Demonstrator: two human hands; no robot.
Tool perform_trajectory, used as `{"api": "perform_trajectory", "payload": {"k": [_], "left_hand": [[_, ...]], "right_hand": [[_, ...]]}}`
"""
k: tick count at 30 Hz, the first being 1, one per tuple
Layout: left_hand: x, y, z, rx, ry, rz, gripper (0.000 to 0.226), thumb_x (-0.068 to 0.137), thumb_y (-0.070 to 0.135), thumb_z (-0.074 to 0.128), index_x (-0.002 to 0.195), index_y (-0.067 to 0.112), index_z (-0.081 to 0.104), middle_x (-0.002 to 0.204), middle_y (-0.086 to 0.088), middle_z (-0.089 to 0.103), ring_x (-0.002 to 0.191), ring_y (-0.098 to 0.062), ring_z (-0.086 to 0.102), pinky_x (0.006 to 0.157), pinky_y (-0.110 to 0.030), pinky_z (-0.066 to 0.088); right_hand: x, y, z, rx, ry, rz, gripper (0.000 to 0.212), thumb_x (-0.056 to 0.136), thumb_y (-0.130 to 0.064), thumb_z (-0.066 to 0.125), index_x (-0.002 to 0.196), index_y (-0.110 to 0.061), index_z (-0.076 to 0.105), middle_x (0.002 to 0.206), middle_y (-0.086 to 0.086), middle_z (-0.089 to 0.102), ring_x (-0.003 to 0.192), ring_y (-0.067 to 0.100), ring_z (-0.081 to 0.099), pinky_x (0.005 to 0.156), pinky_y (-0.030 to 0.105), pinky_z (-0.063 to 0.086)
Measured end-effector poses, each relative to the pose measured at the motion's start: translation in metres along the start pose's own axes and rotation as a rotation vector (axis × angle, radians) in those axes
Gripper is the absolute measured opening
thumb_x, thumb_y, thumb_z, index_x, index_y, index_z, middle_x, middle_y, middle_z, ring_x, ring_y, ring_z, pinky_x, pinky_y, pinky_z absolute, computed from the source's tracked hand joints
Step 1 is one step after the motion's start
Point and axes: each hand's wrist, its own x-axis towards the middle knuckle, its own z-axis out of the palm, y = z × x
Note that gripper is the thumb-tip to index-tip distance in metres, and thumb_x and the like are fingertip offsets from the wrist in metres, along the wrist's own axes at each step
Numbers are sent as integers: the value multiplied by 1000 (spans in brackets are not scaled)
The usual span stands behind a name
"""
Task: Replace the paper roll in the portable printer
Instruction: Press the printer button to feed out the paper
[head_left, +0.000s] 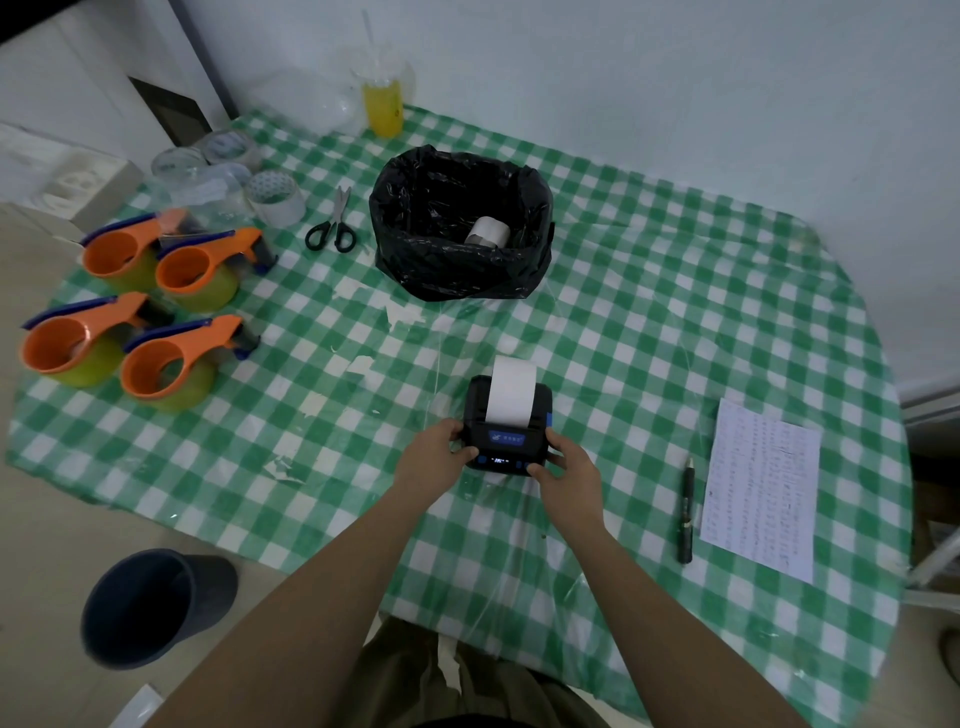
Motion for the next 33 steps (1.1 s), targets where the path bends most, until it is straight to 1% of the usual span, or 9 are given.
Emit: {"api": "perform_trajectory", "payload": {"k": [9, 18, 23, 33], "left_hand": [[0, -1, 0, -7, -2, -5, 41, 87, 22, 62, 125, 11, 54, 131, -9, 59, 120, -24, 55, 97, -37, 44], [1, -1, 0, -6, -1, -3, 41, 86, 22, 63, 124, 10, 54, 130, -9, 60, 119, -24, 55, 98, -36, 44], [0, -1, 0, -10, 10, 11, 38, 86, 21, 64, 121, 10, 57, 128, -10, 61, 118, -25, 56, 97, -36, 44], [-1, 1, 0, -15, 8, 4, 38, 86, 20, 63, 122, 9, 56, 129, -10, 61, 119, -25, 55, 97, -37, 44]], "right_hand": [[1, 1, 1, 28, 1, 18, 53, 83, -5, 66, 131, -19, 49, 135, 4, 53, 120, 19, 53, 102, 44, 46], [1, 1, 1, 57, 4, 22, 53, 83, -3, 66, 131, -17, 49, 135, 4, 54, 120, 19, 54, 102, 42, 47], [1, 1, 1, 61, -2, 10, 53, 83, -2, 66, 131, -16, 49, 135, 6, 53, 120, 20, 54, 102, 39, 46], [2, 3, 2, 68, 2, 6, 53, 82, -2, 66, 131, -17, 49, 135, 5, 53, 120, 19, 54, 103, 42, 46]]}}
